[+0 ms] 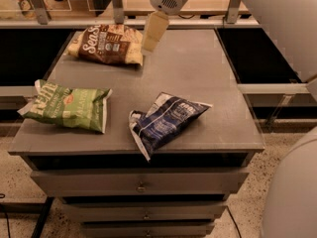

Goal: Move brown chip bag near blue chip bag

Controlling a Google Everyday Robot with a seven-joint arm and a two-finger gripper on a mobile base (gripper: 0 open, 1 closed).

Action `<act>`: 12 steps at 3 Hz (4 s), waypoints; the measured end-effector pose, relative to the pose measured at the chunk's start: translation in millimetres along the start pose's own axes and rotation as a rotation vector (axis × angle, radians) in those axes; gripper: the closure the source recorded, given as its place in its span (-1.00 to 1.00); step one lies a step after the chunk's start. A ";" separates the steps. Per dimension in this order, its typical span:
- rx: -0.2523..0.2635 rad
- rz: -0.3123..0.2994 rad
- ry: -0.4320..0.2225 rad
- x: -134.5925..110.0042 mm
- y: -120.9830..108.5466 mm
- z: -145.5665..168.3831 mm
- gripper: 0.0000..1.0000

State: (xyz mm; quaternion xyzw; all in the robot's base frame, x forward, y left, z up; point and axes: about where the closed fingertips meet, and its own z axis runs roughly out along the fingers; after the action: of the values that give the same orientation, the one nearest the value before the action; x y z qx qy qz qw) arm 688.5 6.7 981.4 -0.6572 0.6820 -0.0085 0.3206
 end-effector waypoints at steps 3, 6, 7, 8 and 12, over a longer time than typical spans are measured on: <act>-0.019 0.014 -0.027 -14.1 -5.4 81.7 -1.00; -0.050 0.102 -0.084 2.4 -8.4 172.3 -1.00; -0.040 0.133 -0.102 5.2 -8.9 184.6 -0.63; -0.032 0.157 -0.131 4.0 -11.6 188.6 -0.17; -0.031 0.285 -0.268 29.4 -41.9 140.4 1.00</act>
Offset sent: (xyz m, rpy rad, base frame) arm 0.0414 0.0488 -0.0508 0.0096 -0.0043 -0.0030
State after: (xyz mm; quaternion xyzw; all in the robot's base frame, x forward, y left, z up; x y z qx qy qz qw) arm 790.8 32.0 875.5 -0.5540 0.7196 0.1348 0.3963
